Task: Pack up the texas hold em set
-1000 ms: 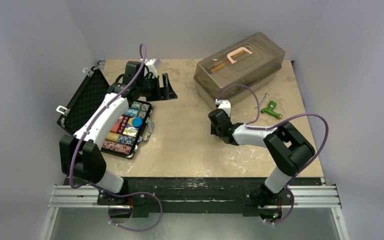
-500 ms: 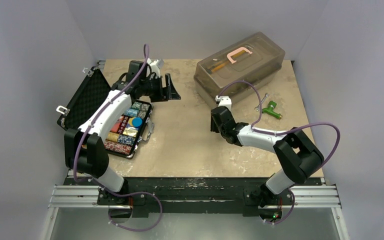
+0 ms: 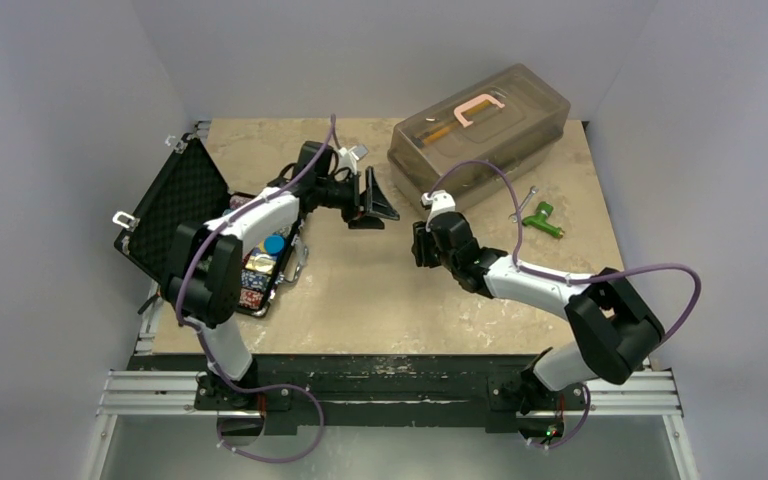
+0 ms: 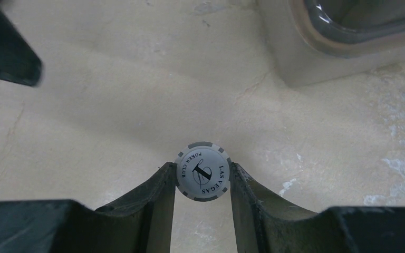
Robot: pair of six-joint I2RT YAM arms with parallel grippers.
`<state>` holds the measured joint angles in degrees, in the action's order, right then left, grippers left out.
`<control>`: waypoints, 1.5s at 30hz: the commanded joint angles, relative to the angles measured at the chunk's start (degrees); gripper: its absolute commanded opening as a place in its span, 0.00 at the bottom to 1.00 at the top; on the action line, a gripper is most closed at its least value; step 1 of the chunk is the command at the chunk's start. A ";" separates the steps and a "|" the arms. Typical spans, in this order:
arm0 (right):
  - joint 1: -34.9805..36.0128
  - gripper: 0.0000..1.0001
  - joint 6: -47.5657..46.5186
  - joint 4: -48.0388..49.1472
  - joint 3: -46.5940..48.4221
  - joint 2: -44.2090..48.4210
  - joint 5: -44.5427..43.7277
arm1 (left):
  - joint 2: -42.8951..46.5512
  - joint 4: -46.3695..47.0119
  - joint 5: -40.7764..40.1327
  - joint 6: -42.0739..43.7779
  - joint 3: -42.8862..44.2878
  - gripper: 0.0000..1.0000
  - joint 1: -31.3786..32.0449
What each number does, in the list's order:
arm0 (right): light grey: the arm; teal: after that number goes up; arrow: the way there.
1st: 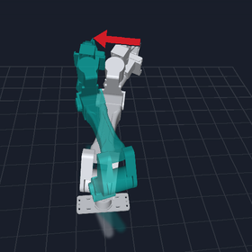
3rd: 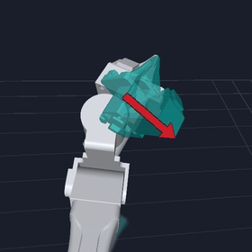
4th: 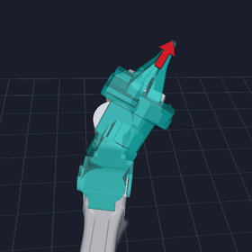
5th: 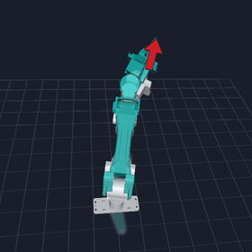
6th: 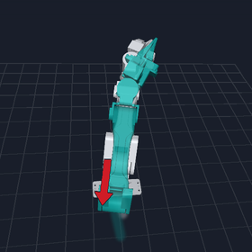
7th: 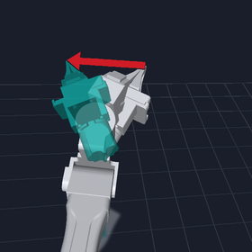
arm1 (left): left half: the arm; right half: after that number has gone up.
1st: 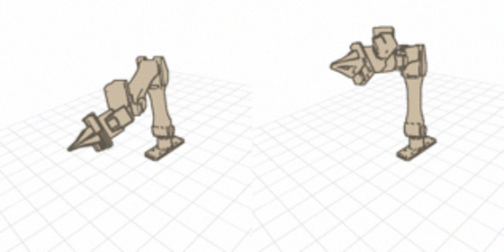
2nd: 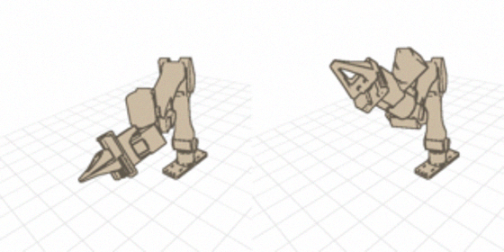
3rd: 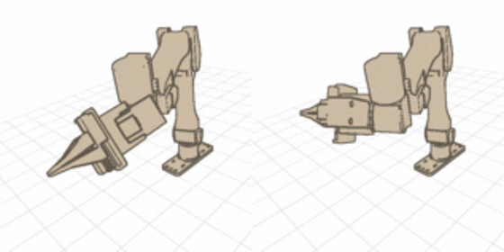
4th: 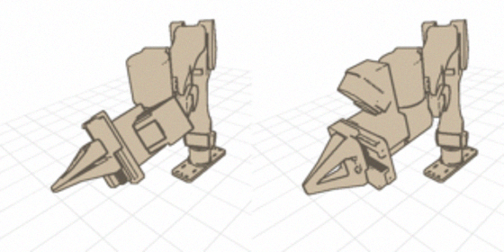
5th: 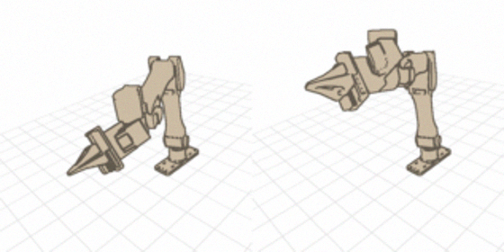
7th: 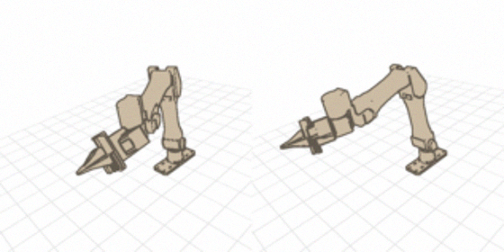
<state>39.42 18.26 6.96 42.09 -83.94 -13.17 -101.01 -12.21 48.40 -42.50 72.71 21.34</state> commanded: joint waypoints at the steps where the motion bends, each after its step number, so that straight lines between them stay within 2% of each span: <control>1: 0.13 0.36 -3.33 4.03 1.07 2.02 4.84 | -3.08 6.78 6.06 -4.91 -0.12 0.64 0.45; 10: 0.22 0.36 -4.92 5.00 3.54 2.52 8.03 | -6.56 6.89 7.44 -5.29 0.57 0.61 0.60; 15: 0.22 0.36 -5.42 5.18 4.09 3.12 8.91 | -7.95 8.31 8.37 -6.73 0.68 0.51 0.58; 30: 0.30 0.36 -5.89 4.11 7.10 4.65 9.65 | -10.25 6.58 9.76 -5.45 2.50 0.52 1.87; 45: 0.57 0.36 -5.93 4.51 8.36 3.81 9.84 | -11.69 10.50 12.85 -8.04 2.62 0.43 3.50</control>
<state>39.59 13.13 8.56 47.27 -81.25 -3.44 -112.03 -5.30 57.74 -49.12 73.63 23.62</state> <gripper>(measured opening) 0.367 0.444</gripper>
